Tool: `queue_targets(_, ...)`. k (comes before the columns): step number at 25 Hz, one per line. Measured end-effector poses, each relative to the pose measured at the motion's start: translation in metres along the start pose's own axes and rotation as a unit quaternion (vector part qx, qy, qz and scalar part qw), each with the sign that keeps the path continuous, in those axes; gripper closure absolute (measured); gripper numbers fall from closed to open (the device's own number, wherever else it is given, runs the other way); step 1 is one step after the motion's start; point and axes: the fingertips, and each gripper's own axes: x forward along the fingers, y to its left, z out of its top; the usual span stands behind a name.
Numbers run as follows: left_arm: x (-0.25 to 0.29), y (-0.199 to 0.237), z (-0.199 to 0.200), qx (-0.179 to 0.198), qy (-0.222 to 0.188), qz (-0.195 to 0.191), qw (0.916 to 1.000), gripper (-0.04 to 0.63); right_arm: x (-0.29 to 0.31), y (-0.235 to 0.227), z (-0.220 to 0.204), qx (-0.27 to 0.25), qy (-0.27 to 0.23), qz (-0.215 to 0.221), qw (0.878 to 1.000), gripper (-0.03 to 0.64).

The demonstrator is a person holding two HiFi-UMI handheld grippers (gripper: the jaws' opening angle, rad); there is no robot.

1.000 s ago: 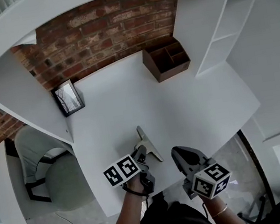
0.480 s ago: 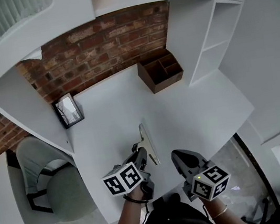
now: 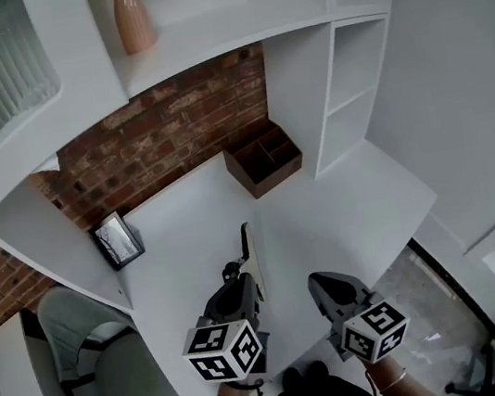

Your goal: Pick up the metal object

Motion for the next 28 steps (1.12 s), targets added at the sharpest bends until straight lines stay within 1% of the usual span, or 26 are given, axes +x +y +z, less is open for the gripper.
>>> queue_targets(3,-0.004,-0.015,0.012,0.055,-0.013,0.008,0.9984,0.584,-0.007,-0.01,0.007,-0.001,-0.011,-0.011,1.0,0.612)
queue_targets(5,-0.007,-0.024,0.017,0.081,-0.019,0.013,0.9964,0.584,-0.012,-0.015,0.012,-0.005,-0.017,-0.016,1.0,0.612)
queue_targets(13,-0.018,-0.055,0.022,0.144,-0.027,0.018,0.9891,0.584,-0.03,-0.024,0.026,-0.031,-0.035,-0.033,0.998,0.612)
queue_targets(19,-0.023,-0.066,0.021,0.167,-0.025,0.014,0.9855,0.584,-0.037,-0.028,0.03,-0.054,-0.039,-0.044,0.997,0.612)
queue_targets(28,-0.036,-0.07,0.016,0.174,-0.027,0.024,0.9841,0.584,-0.045,-0.02,0.035,-0.067,-0.051,-0.036,0.996,0.612)
